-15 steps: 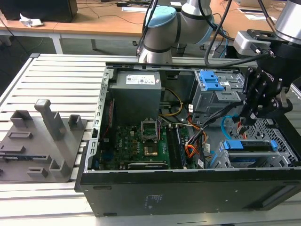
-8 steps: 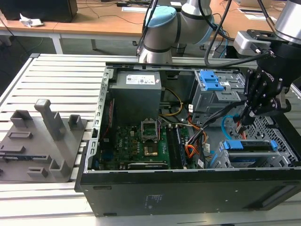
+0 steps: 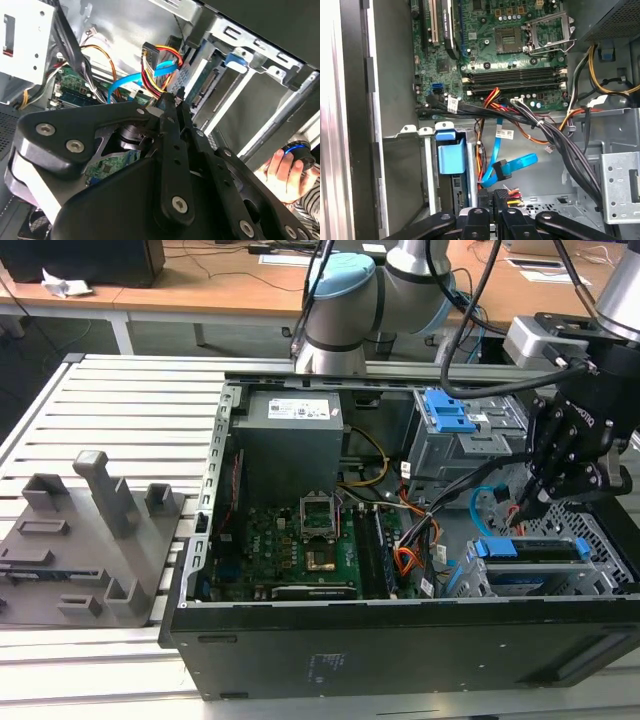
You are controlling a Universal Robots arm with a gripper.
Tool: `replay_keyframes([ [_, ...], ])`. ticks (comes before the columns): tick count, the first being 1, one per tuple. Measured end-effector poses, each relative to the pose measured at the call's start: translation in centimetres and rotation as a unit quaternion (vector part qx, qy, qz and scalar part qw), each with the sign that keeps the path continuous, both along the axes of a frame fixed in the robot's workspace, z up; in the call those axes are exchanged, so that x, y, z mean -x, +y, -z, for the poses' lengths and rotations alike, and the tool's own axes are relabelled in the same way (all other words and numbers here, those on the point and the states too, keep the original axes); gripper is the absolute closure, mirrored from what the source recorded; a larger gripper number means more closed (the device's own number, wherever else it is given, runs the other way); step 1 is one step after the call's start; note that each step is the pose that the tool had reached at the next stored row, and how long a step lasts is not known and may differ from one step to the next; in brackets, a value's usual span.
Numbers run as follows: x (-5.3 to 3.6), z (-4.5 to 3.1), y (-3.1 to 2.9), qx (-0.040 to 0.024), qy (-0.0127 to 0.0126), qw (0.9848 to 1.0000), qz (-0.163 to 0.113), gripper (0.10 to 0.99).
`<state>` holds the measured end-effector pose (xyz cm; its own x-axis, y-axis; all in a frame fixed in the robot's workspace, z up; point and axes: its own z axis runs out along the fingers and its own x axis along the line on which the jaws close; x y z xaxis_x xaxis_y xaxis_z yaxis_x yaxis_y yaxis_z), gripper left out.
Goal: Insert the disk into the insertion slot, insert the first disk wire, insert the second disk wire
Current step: 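Insert the first disk wire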
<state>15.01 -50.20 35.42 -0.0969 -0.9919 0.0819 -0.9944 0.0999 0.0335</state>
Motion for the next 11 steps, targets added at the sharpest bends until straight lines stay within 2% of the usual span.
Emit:
replay_keyframes([
  [2, -0.05, 0.04, -0.34, -0.0001, 0.0, 1.0, 0.0, 0.922],
  [5, -1.18, 0.12, -0.38, 0.0, 0.0012, 1.0, -0.002, 0.922],
  [8, -1.6, 0.23, -0.79, -0.0001, 0.0016, 1.0, -0.006, 0.922],
  [9, -1.6, 0.25, -0.81, -0.0001, 0.0015, 0.9999, -0.01, 0.922],
  [11, -1.61, 0.32, -0.81, 0.0, 0.0015, 0.9992, -0.039, 0.922],
])
